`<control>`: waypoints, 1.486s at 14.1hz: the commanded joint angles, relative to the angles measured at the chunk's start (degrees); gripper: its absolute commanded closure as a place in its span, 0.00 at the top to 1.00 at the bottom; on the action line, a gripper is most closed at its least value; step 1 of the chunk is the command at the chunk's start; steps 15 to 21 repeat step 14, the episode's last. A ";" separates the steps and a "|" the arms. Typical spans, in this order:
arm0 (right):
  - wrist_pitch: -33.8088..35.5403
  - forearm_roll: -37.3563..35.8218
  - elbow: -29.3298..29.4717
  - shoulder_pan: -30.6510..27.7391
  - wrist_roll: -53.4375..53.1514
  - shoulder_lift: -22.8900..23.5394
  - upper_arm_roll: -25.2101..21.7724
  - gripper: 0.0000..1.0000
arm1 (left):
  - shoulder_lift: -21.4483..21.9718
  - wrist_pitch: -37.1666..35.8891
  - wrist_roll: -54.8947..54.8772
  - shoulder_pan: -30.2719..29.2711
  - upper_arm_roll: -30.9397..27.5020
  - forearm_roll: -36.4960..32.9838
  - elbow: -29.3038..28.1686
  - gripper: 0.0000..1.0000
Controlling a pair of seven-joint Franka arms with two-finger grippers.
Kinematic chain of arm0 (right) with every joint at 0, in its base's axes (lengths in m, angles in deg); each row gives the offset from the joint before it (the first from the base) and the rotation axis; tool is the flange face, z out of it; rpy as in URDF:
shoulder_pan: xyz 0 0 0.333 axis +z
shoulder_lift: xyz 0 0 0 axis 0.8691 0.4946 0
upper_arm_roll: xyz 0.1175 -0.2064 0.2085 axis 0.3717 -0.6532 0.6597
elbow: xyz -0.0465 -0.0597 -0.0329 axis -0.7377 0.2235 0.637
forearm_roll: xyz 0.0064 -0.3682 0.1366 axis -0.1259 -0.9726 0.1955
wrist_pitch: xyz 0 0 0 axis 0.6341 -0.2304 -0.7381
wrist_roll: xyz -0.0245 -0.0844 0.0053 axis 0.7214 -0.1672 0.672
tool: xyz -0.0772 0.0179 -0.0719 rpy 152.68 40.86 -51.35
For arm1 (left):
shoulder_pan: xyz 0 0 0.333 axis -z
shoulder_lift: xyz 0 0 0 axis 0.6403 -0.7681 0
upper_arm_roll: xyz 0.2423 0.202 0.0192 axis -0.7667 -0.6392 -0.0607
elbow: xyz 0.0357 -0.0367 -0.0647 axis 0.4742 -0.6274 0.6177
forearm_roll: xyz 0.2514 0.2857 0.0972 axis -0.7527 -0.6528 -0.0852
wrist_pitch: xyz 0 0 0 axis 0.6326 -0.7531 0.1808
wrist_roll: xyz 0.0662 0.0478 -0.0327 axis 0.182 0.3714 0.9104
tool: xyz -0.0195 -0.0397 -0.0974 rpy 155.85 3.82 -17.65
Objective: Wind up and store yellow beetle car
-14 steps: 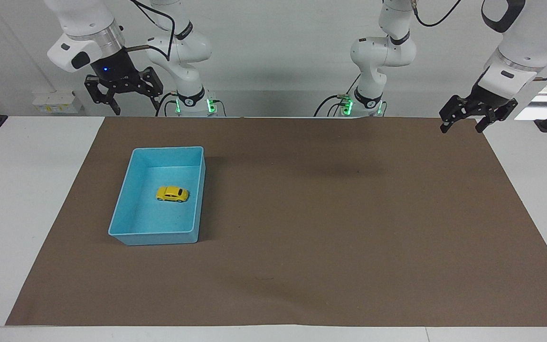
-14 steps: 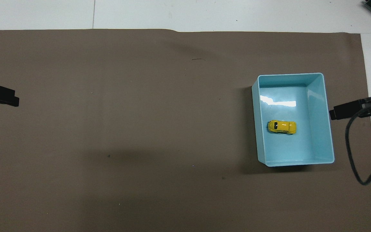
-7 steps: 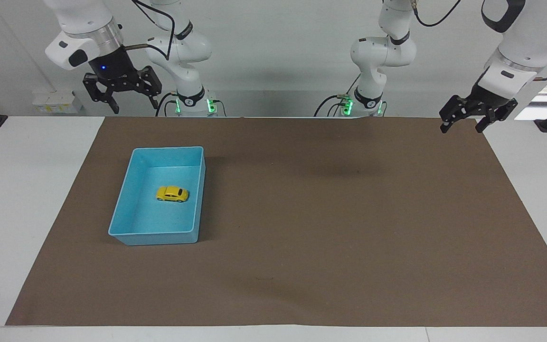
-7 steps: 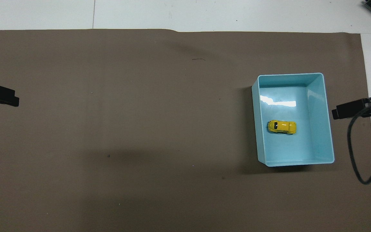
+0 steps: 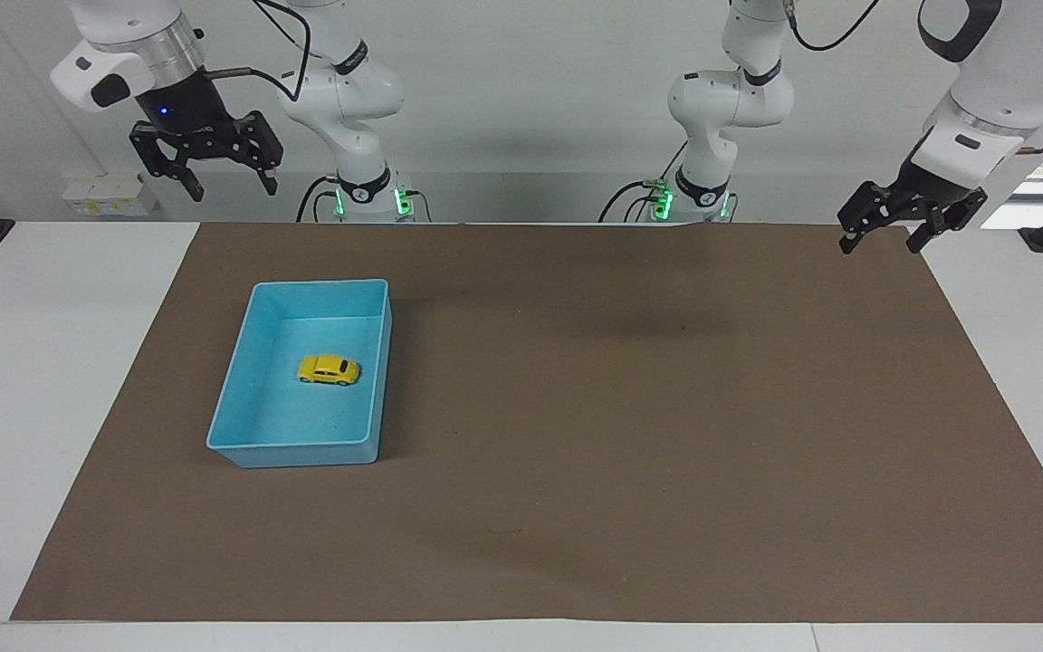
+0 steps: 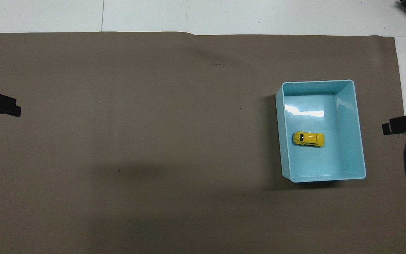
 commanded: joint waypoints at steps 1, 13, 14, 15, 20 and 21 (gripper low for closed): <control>0.62 -1.09 -0.09 -0.28 -0.99 -0.53 0.33 1.00 | 1.23 -0.56 -0.83 -1.28 0.94 -0.86 -1.01 1.00; 0.36 -3.02 0.00 -0.10 -1.17 -0.53 0.68 1.00 | 1.23 -0.56 -0.83 -1.28 1.03 -0.86 -0.92 1.00; 0.44 -2.93 0.00 -0.10 -1.17 -0.53 0.68 1.00 | 1.23 -0.56 -0.83 -1.28 1.03 -0.86 -1.01 1.00; 0.44 -2.93 0.00 -0.10 -1.17 -0.53 0.68 1.00 | 1.23 -0.56 -0.83 -1.28 1.03 -0.86 -1.01 1.00; 0.44 -2.93 0.00 -0.10 -1.17 -0.53 0.68 1.00 | 1.23 -0.56 -0.83 -1.28 1.03 -0.86 -1.01 1.00; 0.44 -2.93 0.00 -0.10 -1.17 -0.53 0.68 1.00 | 1.23 -0.56 -0.83 -1.28 1.03 -0.86 -1.01 1.00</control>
